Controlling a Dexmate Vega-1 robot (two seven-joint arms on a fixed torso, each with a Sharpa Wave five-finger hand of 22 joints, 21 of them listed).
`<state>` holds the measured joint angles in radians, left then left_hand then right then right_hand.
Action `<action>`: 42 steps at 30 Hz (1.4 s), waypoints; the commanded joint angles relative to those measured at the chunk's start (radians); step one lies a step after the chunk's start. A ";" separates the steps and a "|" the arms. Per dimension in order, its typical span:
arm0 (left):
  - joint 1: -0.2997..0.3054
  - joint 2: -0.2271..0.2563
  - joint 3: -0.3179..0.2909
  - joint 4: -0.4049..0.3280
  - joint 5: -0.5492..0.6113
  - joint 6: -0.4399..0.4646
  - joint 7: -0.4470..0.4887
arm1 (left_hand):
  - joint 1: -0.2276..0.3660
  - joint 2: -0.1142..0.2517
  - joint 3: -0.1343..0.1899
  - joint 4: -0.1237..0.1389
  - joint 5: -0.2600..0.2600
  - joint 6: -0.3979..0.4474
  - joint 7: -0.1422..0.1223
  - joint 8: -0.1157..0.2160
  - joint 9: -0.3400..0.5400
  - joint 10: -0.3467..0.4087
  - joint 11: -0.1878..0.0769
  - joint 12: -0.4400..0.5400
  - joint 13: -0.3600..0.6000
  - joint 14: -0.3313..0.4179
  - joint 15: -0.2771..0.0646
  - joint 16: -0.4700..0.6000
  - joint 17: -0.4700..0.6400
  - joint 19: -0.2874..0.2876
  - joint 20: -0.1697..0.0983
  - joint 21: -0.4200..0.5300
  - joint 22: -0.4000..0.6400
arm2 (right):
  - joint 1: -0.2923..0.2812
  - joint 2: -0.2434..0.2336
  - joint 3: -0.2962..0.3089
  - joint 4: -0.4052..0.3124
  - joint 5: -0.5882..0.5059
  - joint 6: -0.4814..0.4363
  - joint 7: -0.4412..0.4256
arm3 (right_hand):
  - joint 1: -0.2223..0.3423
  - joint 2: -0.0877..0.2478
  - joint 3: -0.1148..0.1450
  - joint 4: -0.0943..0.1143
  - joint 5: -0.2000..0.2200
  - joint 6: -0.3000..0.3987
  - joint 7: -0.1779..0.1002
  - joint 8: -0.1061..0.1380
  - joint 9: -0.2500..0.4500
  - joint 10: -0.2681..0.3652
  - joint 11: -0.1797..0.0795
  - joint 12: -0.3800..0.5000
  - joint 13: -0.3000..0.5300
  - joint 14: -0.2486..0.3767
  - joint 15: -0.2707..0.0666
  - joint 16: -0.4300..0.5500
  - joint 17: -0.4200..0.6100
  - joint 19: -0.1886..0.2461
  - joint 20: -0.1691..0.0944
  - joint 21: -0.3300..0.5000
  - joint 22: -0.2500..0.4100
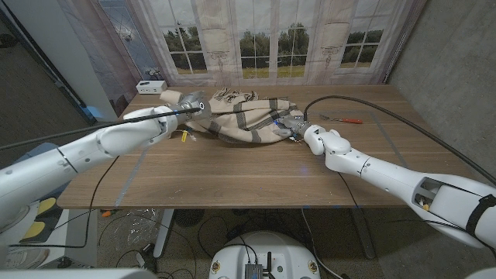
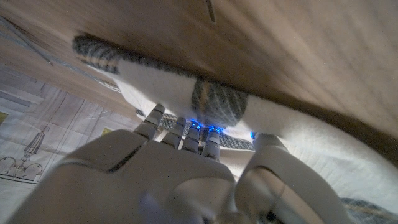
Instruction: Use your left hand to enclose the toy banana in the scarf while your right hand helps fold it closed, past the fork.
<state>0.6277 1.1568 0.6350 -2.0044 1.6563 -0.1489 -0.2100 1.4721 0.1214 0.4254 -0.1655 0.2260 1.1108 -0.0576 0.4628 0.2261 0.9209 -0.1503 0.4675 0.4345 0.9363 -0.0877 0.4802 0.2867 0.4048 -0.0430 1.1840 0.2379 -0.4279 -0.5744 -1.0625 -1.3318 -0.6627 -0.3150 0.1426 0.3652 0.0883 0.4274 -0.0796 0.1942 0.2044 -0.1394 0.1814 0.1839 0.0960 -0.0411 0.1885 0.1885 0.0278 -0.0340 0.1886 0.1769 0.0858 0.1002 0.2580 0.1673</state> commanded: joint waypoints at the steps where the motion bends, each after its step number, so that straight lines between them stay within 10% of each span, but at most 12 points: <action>1: -0.230 -0.005 0.065 0.078 0.145 -0.276 0.267 | 0.004 -0.006 0.000 0.002 -0.003 0.001 -0.007 0.009 0.005 0.000 -0.006 0.004 0.008 0.044 -0.144 0.042 0.230 -0.011 -0.087 0.010 -0.001 | -0.026 -0.026 0.008 -0.011 -0.010 0.013 -0.008 | 0.019 -0.001 0.005 -0.015 0.001 0.003 0.004 0.005 0.002 -0.004 -0.001 0.001 0.001 -0.005 -0.022 -0.002 0.001 0.000 0.002 -0.006 0.004; 22: -0.657 -0.187 0.365 0.334 0.342 -0.430 0.586 | -0.004 -0.007 0.004 0.003 -0.008 -0.007 -0.012 0.011 0.008 -0.006 -0.013 0.000 0.033 0.034 -0.145 0.026 0.250 -0.034 -0.100 0.034 -0.021 | -0.060 -0.055 0.016 -0.049 -0.039 0.005 0.019 | 0.032 0.001 0.006 -0.031 -0.003 -0.002 0.006 0.005 0.003 -0.011 0.000 0.000 0.002 -0.013 -0.025 -0.002 0.001 -0.001 -0.001 -0.017 0.004; 42: -0.899 -0.385 0.668 0.630 0.394 -0.309 0.824 | -0.008 -0.006 0.008 0.003 -0.010 -0.011 -0.014 0.011 0.006 -0.008 -0.013 -0.003 0.048 0.034 -0.145 0.018 0.261 -0.048 -0.101 0.049 -0.032 | -0.076 -0.083 0.020 -0.095 -0.085 0.022 0.058 | 0.039 0.003 0.004 -0.040 -0.006 -0.004 0.006 0.006 0.003 -0.016 -0.001 0.001 0.002 -0.021 -0.019 -0.002 0.002 -0.003 0.000 -0.025 0.004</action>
<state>-0.1507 0.8695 1.1520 -1.5209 2.0275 -0.5206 0.4979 1.4715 0.1208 0.4284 -0.1624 0.2150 1.1018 -0.0663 0.4706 0.2303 0.9116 -0.1591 0.4668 0.4786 0.9322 -0.0918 0.4803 0.2867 0.3602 -0.0449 1.2281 0.2044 -0.4938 -0.6429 -1.0473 -1.4026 -0.7243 -0.3078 0.1367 0.3770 0.0953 0.4264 -0.0798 0.1837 0.1926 -0.1343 0.1783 0.1743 0.0854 -0.0412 0.1884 0.1889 0.0137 -0.0305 0.1887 0.1771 0.0857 0.1001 0.2358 0.1720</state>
